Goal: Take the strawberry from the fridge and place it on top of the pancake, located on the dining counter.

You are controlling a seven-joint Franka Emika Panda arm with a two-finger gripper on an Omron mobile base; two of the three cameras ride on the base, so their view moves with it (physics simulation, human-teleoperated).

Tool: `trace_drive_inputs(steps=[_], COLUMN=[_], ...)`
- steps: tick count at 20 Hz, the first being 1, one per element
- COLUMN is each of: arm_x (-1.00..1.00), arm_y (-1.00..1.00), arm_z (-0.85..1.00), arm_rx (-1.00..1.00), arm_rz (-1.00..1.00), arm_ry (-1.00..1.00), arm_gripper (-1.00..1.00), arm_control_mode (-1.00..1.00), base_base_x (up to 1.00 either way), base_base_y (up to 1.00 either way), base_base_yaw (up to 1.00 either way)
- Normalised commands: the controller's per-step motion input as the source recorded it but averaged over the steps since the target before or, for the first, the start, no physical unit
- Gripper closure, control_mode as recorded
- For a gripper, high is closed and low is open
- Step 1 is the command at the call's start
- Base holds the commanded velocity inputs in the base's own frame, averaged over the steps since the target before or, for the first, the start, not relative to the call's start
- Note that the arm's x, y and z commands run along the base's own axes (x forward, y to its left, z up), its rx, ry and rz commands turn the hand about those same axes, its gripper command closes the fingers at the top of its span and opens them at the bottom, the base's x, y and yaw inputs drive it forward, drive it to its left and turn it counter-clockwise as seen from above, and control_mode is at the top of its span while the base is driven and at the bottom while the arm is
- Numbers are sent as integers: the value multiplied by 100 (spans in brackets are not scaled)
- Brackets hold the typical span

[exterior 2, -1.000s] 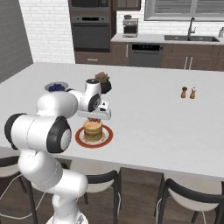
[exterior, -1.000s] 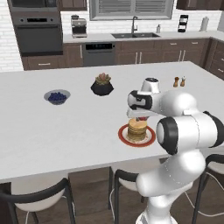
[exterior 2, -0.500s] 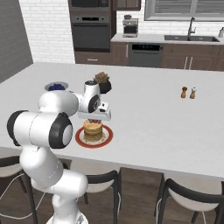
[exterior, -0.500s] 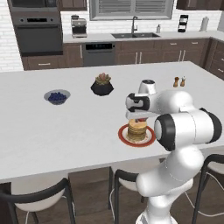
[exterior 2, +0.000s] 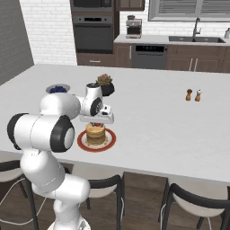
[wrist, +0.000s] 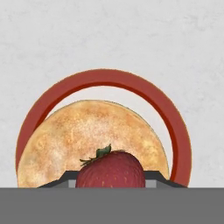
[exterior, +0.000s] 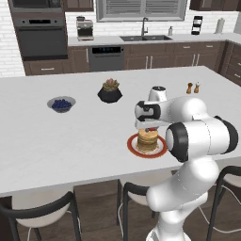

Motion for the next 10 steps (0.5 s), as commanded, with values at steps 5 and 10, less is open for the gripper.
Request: trace_drive_inputs(steps=[5,10], arm_x=[0,0], arm_y=[3,13], arm_z=[0,0], arm_rx=[0,0], arm_rz=[0,0], arm_ry=[0,0], arm_gripper=[100,100], arm_control_mode=[-100,-100], base_base_x=[0,0], base_base_y=[0,0], base_base_yaw=[0,0])
